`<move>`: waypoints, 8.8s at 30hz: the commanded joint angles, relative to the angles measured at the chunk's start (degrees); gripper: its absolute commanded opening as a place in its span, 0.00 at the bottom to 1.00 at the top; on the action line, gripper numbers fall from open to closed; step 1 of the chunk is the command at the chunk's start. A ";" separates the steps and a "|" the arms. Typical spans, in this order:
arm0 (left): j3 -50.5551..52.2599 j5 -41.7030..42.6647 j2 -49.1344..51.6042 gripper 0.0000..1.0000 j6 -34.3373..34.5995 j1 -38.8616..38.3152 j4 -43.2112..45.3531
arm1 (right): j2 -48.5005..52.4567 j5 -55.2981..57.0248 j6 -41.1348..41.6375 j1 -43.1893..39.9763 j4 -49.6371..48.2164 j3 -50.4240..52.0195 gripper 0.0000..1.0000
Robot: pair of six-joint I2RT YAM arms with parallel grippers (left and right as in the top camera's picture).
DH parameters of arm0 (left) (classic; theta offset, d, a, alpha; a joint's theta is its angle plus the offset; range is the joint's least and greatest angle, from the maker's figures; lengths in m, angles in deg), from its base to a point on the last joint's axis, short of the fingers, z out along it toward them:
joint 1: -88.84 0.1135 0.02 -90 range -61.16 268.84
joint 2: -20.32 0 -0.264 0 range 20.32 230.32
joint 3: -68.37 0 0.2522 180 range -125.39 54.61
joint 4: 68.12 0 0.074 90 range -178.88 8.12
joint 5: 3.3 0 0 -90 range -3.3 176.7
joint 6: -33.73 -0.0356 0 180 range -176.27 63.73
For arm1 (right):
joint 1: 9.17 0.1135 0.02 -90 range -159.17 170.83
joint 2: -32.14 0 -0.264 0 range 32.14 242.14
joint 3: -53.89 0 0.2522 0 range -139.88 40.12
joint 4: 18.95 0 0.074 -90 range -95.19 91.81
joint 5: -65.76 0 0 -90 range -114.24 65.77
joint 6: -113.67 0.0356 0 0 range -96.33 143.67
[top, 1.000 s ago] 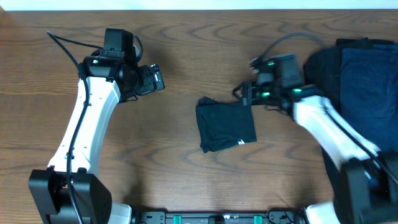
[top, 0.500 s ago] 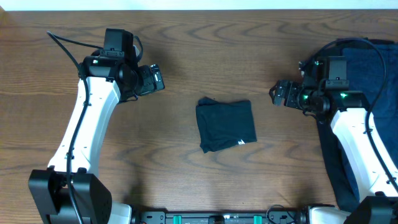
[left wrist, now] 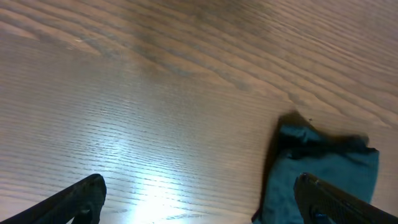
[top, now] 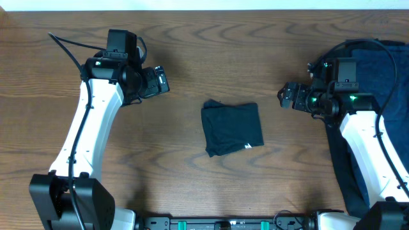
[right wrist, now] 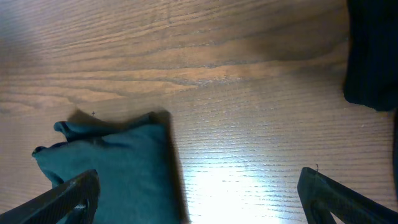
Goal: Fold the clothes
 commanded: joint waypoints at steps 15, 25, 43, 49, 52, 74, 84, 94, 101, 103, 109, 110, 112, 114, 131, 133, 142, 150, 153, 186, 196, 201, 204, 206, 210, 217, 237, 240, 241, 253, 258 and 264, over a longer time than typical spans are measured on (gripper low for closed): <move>10.01 -1.44 4.13 0.98 4.13 -24.52 9.33 | -0.04 0.55 -0.48 -0.17 0.17 -0.20 0.99; 10.05 -9.53 14.27 0.98 -8.59 -28.89 16.04 | -0.04 0.55 -0.50 -0.17 0.17 -0.20 0.99; 8.66 -9.40 14.73 0.98 -21.22 -26.58 20.96 | -0.04 0.55 -0.50 -0.17 0.17 -0.20 0.99; 7.87 6.97 14.60 0.98 -21.46 -23.26 20.76 | -0.04 0.55 -0.50 -0.17 0.17 -0.20 0.99; 7.87 13.44 14.60 0.98 -23.67 -21.90 20.87 | -0.04 0.55 -0.50 -0.17 0.17 -0.20 0.99; 8.81 7.26 21.38 0.99 -23.50 -24.13 23.78 | -0.04 0.55 -0.48 -0.17 0.17 -0.20 0.99; 8.81 7.21 22.47 0.22 -23.52 -25.77 23.76 | -0.04 0.55 -0.48 -0.17 0.17 -0.20 0.99; 8.63 4.52 21.57 0.06 -22.45 -25.40 23.15 | -0.04 0.55 -0.48 -0.17 0.17 -0.20 0.99; 8.61 -6.56 20.26 0.06 -15.08 -20.87 23.12 | -0.04 0.55 -0.48 -0.17 0.17 -0.20 0.99; 8.63 -6.75 20.26 0.06 -14.67 -18.34 23.17 | -0.04 0.55 -0.50 -0.17 0.17 -0.20 0.99; 8.63 -6.75 20.26 0.06 -14.62 -7.93 23.63 | -0.04 0.55 -0.50 -0.17 0.17 -0.20 0.99; 8.63 -6.75 20.26 0.05 -14.64 -5.60 23.87 | -0.04 0.55 -0.48 -0.17 0.17 -0.20 0.99; 8.63 -6.75 20.26 0.06 -14.64 -1.42 24.50 | -0.04 0.55 -0.48 -0.17 0.17 -0.20 0.99; 8.63 -6.75 20.26 0.06 -14.64 3.37 25.44 | -0.04 0.55 -0.50 -0.17 0.17 -0.20 0.99; 8.52 1.86 20.04 0.06 -17.49 29.64 38.86 | -0.04 0.55 -0.50 -0.17 0.17 -0.20 0.99; 8.55 -0.85 20.17 0.06 -17.81 29.90 39.87 | -0.04 0.55 -0.48 -0.17 0.17 -0.20 0.99; 8.55 -6.51 20.41 0.06 -18.14 29.99 44.39 | -0.04 0.55 -0.50 -0.17 0.17 -0.20 0.99; 8.66 -7.17 23.08 0.55 -17.84 29.99 44.41 | -0.04 0.55 -0.48 -0.17 0.17 -0.20 0.99; 8.17 -8.87 22.67 0.98 -15.23 30.01 45.27 | -0.04 0.55 -0.48 -0.17 0.17 -0.20 0.99; 12.41 4.94 22.10 0.06 -3.87 26.75 37.46 | -0.04 0.55 -0.50 -0.17 0.17 -0.20 0.99; 8.94 13.27 12.46 0.06 -2.21 29.09 39.67 | -0.04 0.55 -0.50 -0.17 0.17 -0.20 0.99; 8.96 13.27 9.64 0.06 -2.16 32.22 39.36 | -0.04 0.55 -0.50 -0.17 0.17 -0.20 0.99; 9.11 11.21 10.21 0.06 -0.50 34.25 39.47 | -0.04 0.55 -0.50 -0.17 0.17 -0.20 0.99; 9.11 9.55 10.93 0.06 -0.33 35.26 40.02 | -0.04 0.55 -0.50 -0.17 0.17 -0.20 0.99; 9.11 7.26 13.33 0.06 -0.31 36.33 40.06 | -0.04 0.55 -0.50 -0.17 0.17 -0.20 0.99; 9.11 2.67 18.80 0.06 -0.33 37.16 39.56 | -0.04 0.55 -0.50 -0.17 0.17 -0.20 0.99; 9.11 1.92 14.69 0.06 -0.28 37.46 32.22 | -0.04 0.55 -0.48 -0.17 0.17 -0.20 0.99; 9.11 1.97 8.33 0.06 0.04 36.48 31.28 | -0.04 0.55 -0.48 -0.17 0.17 -0.20 0.99; 9.11 2.36 5.81 0.06 0.15 36.11 30.25 | -0.04 0.55 -0.50 -0.17 0.17 -0.20 0.99; 9.11 2.95 -12.63 0.92 3.52 28.30 10.62 | -0.04 0.55 -0.48 -0.17 0.17 -0.20 0.99; 9.11 2.93 -12.35 0.98 3.52 26.64 8.72 | -0.04 0.55 -0.48 -0.17 0.17 -0.20 0.99; 9.11 2.91 -12.33 0.98 3.52 26.71 8.72 | -0.04 0.55 -0.48 -0.17 0.17 -0.20 0.99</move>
